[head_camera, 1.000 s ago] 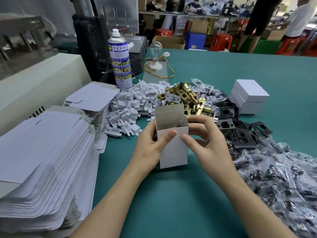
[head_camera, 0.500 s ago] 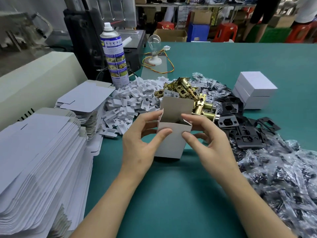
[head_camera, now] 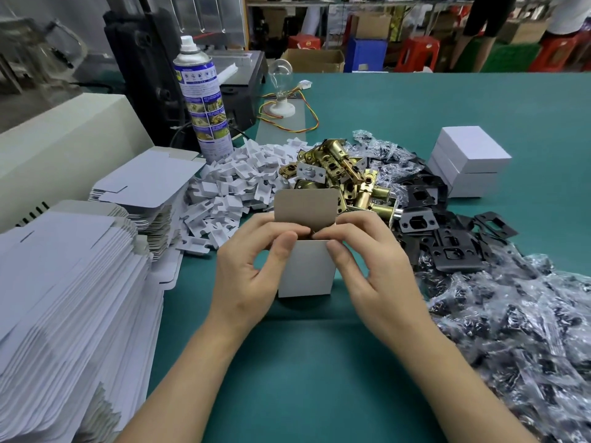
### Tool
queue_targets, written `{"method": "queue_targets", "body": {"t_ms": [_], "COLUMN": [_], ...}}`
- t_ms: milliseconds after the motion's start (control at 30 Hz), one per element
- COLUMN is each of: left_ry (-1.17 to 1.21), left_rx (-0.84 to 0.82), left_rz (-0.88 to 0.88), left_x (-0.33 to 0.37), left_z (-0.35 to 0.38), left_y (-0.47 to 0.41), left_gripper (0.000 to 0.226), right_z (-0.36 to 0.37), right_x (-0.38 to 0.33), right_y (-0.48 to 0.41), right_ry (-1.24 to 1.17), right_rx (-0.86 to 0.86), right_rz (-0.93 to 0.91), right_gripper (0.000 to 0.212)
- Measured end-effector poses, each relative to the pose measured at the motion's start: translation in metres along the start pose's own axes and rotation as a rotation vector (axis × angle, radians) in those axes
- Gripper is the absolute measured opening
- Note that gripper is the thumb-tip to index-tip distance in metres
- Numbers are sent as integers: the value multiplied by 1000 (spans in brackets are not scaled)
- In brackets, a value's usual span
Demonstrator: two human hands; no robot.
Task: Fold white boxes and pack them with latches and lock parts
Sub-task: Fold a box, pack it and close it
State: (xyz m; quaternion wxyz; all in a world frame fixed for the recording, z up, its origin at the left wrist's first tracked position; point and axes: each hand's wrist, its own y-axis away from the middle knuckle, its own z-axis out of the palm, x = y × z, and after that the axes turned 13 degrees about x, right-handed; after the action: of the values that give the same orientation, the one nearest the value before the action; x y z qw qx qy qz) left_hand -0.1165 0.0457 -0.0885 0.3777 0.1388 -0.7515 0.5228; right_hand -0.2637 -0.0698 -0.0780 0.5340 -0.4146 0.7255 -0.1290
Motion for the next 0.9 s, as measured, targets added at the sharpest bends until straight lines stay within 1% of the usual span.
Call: {"method": "queue_targets", "body": {"t_ms": [67, 133, 267, 333, 400, 433, 467, 500, 567, 700, 767, 833, 900], "left_ry": [-53, -107, -77, -1, 111, 163, 200, 217, 230, 311, 355, 379, 390], "left_rx": [39, 81, 112, 119, 111, 88, 53, 17, -33, -73, -101, -116, -142], "left_rz": [4, 39, 102, 53, -71, -137, -187, -213, -228, -235, -261, -278, -281], "left_x": [1, 2, 3, 3, 2, 2, 2, 0, -1, 2, 2, 3, 3], "left_z": [1, 1, 3, 2, 0, -1, -2, -3, -3, -3, -4, -5, -5], "left_y": [0, -1, -3, -4, -6, -7, -8, -8, -9, -10, -10, -11, -9], "left_gripper": [26, 22, 21, 32, 47, 50, 47, 39, 25, 21, 22, 25, 18], "right_z": [1, 2, 3, 4, 5, 5, 5, 6, 6, 7, 7, 6, 5], "right_x": [-1, -2, -2, -2, -4, -4, -5, -6, -7, -7, -7, -7, -8], "right_y": [0, 0, 0, -1, -1, -1, -1, -1, -1, -2, 0, 2, 2], "right_ry": [8, 16, 14, -1, -34, -50, -65, -79, -111, -142, -152, -219, -299], "right_rx": [-10, -23, -17, -9, -9, -11, -12, -12, -1, 36, 68, 110, 125], "right_rz": [1, 2, 6, 13, 27, 34, 37, 38, 37, 53, 83, 135, 196], "right_gripper": [23, 23, 21, 19, 18, 18, 17, 16, 15, 23, 24, 24, 31]}}
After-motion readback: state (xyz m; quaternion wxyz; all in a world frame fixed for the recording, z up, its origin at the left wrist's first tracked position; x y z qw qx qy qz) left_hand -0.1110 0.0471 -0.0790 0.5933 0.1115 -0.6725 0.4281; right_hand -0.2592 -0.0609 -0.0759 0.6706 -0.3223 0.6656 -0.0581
